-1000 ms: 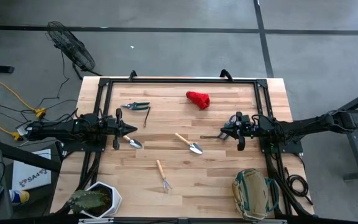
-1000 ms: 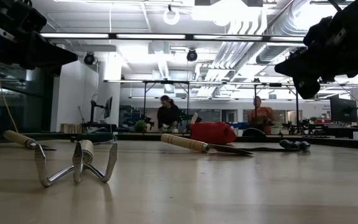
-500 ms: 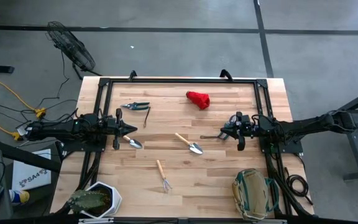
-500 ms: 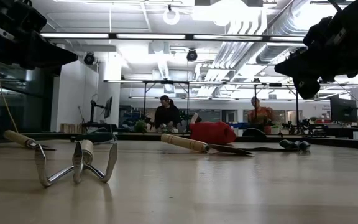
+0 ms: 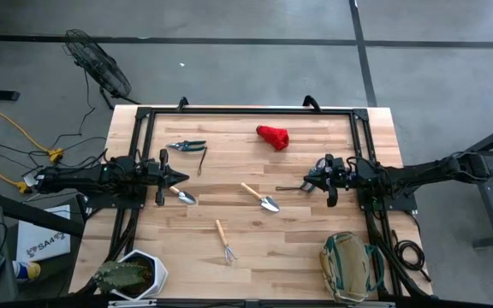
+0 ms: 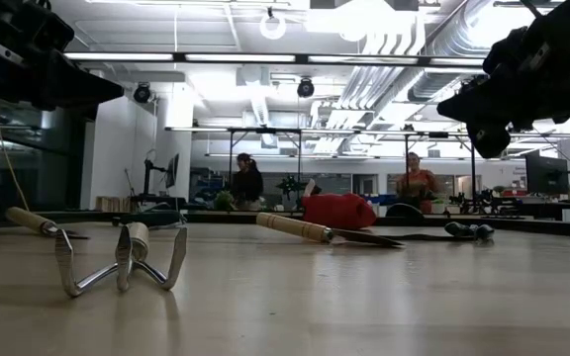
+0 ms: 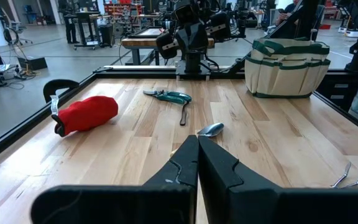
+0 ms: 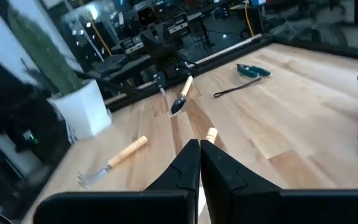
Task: Pick & Place Garden tools in Gardening bag
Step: Put the right green shear scissors into the gardening bag
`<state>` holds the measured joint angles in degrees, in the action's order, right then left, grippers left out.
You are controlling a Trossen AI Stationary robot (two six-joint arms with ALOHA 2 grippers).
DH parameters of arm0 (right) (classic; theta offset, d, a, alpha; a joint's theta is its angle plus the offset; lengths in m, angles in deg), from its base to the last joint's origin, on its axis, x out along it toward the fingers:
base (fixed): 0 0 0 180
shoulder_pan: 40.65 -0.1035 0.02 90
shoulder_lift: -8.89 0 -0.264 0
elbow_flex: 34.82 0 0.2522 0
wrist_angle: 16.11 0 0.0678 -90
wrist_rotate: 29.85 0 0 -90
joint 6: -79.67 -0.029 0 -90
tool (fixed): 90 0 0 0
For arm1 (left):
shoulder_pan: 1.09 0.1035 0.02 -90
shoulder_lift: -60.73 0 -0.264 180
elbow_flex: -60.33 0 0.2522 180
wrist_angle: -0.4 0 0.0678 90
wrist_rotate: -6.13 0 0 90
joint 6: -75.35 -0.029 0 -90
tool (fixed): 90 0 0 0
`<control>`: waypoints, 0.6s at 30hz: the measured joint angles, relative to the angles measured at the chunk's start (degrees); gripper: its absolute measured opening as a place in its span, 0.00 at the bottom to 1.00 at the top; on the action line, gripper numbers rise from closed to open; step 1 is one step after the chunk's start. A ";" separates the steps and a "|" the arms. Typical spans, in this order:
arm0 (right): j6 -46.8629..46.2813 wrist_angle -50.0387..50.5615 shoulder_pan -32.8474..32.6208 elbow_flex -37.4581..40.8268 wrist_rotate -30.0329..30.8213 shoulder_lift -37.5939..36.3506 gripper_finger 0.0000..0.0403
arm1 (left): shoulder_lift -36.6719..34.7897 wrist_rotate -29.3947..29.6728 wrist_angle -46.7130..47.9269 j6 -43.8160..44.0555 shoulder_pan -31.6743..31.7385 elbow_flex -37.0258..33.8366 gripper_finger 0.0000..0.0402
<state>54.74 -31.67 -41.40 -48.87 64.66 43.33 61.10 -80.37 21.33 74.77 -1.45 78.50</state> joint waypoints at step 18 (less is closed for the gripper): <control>-8.49 -1.10 0.00 -1.99 1.46 0.07 0.01 | 0.00 -0.01 -0.01 0.00 -0.02 0.00 0.00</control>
<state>46.25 -32.76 -41.40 -50.86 66.12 43.39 61.10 -80.39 21.32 74.77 -1.46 78.50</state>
